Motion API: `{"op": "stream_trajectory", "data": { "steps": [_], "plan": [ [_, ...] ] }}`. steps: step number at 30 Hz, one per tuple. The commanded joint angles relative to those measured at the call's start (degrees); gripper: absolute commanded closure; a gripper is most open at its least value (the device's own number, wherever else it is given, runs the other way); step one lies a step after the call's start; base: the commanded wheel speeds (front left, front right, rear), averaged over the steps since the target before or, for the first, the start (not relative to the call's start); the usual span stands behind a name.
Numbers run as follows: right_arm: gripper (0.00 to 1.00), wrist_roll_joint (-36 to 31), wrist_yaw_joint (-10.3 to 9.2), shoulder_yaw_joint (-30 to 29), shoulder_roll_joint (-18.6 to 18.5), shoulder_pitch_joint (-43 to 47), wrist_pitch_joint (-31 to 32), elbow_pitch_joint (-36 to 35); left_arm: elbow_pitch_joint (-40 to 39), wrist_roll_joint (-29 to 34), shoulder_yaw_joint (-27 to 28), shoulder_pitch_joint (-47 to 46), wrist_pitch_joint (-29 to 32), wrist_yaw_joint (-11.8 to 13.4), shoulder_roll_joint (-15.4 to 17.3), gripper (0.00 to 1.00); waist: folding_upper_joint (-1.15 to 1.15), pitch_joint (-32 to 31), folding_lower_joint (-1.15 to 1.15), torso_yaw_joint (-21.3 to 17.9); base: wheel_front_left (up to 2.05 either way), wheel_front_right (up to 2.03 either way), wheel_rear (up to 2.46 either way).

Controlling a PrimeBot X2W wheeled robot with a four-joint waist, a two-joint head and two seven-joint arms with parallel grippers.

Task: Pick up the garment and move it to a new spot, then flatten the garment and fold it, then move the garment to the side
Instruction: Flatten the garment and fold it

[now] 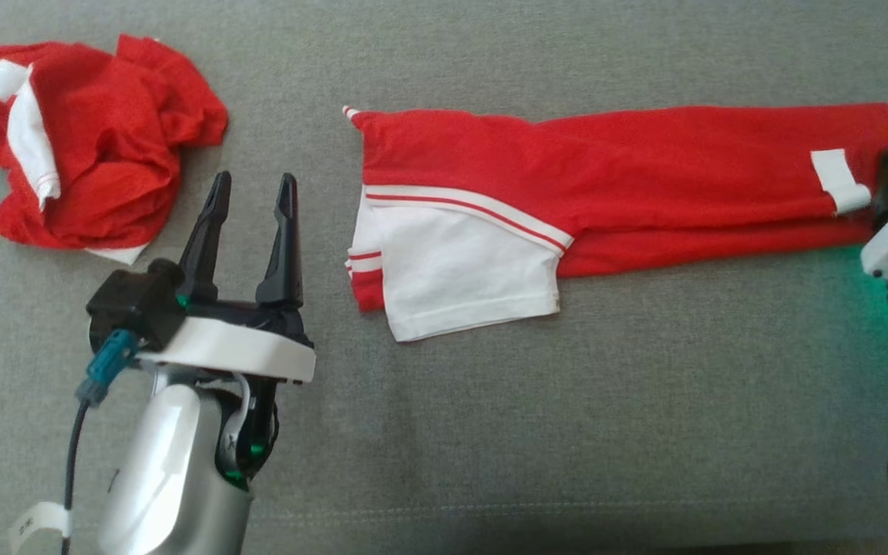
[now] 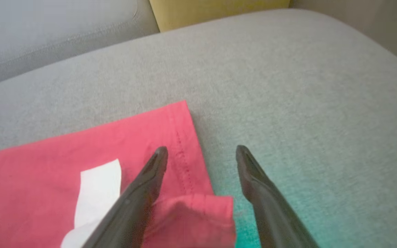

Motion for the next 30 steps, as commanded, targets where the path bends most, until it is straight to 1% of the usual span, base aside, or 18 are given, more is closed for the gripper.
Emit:
{"op": "stream_trajectory", "data": {
  "steps": [1,7,13,21,30],
  "plan": [
    [0.00,-0.5,0.19,0.4,-0.9,-1.5,0.1,-0.5,-1.8,-0.2,1.7,-1.7,-0.3,0.4,0.4,0.00,0.00,0.0,0.00,0.0,0.00,0.00,0.00],
    [0.00,-1.1,0.19,1.5,0.7,-2.5,1.0,4.2,-1.5,0.0,2.2,-1.8,-0.3,0.5,0.4,0.00,0.00,-0.7,0.00,-1.0,0.00,0.00,0.00],
    [0.00,0.6,0.19,3.5,2.0,-2.6,1.5,6.1,-1.8,0.1,2.3,-2.0,-0.3,0.7,0.4,0.00,0.00,-1.1,0.00,-1.9,0.00,0.00,0.00],
    [0.00,4.4,0.19,7.5,3.2,-0.9,-0.2,4.5,-2.3,0.3,2.8,-1.8,-0.3,0.6,0.4,0.00,0.00,-0.3,0.00,-2.8,0.00,0.00,0.00],
    [0.00,8.2,0.19,10.2,3.0,0.0,-1.3,2.8,-2.4,0.4,3.2,-2.8,-0.3,0.5,0.4,0.00,0.00,0.9,0.00,-3.1,0.00,0.00,0.00]
  ]
}}
